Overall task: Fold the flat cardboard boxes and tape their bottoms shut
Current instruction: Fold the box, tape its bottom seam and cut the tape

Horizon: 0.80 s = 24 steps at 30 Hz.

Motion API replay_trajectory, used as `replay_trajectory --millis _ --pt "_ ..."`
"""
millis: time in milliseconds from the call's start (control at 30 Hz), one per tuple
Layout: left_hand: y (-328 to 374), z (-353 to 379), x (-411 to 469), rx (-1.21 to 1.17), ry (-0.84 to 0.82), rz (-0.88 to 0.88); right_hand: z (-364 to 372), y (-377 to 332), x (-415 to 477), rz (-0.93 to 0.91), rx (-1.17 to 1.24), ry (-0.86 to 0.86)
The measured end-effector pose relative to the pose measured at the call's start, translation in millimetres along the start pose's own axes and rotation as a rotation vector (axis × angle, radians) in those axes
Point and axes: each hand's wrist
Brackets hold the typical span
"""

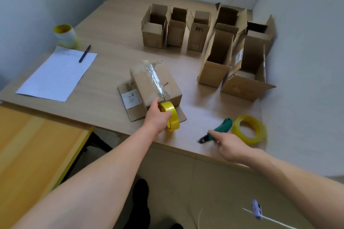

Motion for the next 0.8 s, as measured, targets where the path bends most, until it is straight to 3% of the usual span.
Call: replay_trajectory --millis 100,167,267,367,633,800 --pt "2 0 -2 0.006 0.005 0.004 -4 5 8 -0.044 -0.04 0.141" --pt "2 0 -3 -0.001 0.003 0.007 -7 10 12 -0.101 -0.238 0.205" --pt "0 -2 -4 -0.007 0.024 0.005 -10 13 20 -0.148 -0.494 0.119" --pt "-3 -2 -1 -0.045 0.046 -0.028 -6 16 29 -0.147 -0.552 0.041" --pt "2 -7 3 -0.23 -0.045 -0.173 -10 14 41 -0.257 -0.448 0.059" --pt "11 -21 8 -0.17 -0.095 -0.212 -22 -3 41 -0.11 -0.137 0.17"
Point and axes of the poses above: each hand's wrist, its own x-axis towards the middle knuckle, its own z-axis out of the palm, y = z × x, and after that the axes turned 11 degrees about -z, right-handed
